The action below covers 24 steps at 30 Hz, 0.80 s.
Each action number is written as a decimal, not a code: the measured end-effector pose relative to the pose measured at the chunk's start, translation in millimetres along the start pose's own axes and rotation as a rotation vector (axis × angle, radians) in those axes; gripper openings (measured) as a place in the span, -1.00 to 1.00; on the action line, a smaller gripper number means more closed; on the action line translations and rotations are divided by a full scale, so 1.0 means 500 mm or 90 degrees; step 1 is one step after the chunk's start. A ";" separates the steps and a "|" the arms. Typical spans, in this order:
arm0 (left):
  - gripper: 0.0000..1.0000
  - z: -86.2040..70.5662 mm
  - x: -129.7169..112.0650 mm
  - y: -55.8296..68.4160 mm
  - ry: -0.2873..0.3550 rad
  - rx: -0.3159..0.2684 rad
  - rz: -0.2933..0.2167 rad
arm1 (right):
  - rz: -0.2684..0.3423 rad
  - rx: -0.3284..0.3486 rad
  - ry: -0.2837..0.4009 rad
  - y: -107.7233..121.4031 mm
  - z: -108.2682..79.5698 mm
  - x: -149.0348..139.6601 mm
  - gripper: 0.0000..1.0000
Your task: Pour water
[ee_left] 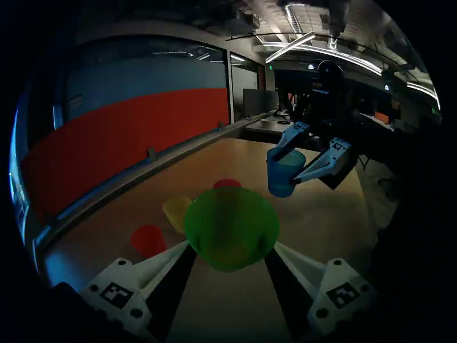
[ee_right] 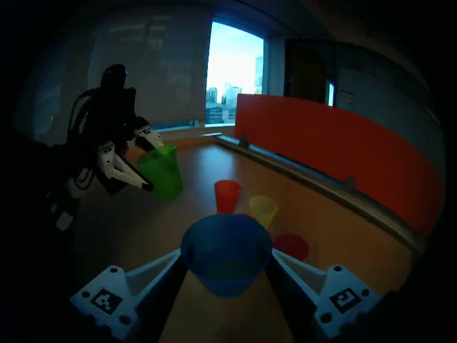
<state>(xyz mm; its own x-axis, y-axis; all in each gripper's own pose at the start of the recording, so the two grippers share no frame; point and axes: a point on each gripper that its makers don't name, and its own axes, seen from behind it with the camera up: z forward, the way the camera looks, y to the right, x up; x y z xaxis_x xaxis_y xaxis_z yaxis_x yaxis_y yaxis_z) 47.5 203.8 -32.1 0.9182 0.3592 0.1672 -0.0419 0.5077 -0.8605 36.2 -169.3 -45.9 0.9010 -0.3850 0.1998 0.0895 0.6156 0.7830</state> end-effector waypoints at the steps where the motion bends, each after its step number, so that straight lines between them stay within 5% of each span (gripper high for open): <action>1: 0.59 -0.003 0.003 0.001 0.002 0.001 -0.001 | 0.000 0.000 0.003 -0.002 -0.002 0.004 0.79; 24: 0.60 -0.033 0.047 -0.006 0.069 0.021 -0.018 | 0.010 -0.008 0.097 -0.028 -0.013 0.075 0.79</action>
<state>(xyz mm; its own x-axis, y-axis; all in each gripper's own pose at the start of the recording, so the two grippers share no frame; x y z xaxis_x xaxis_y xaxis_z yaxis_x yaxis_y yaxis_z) 75.6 197.9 -33.6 0.9561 0.2594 0.1365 -0.0272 0.5420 -0.8400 71.6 -187.8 -53.4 0.9563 -0.2670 0.1195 0.0793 0.6300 0.7725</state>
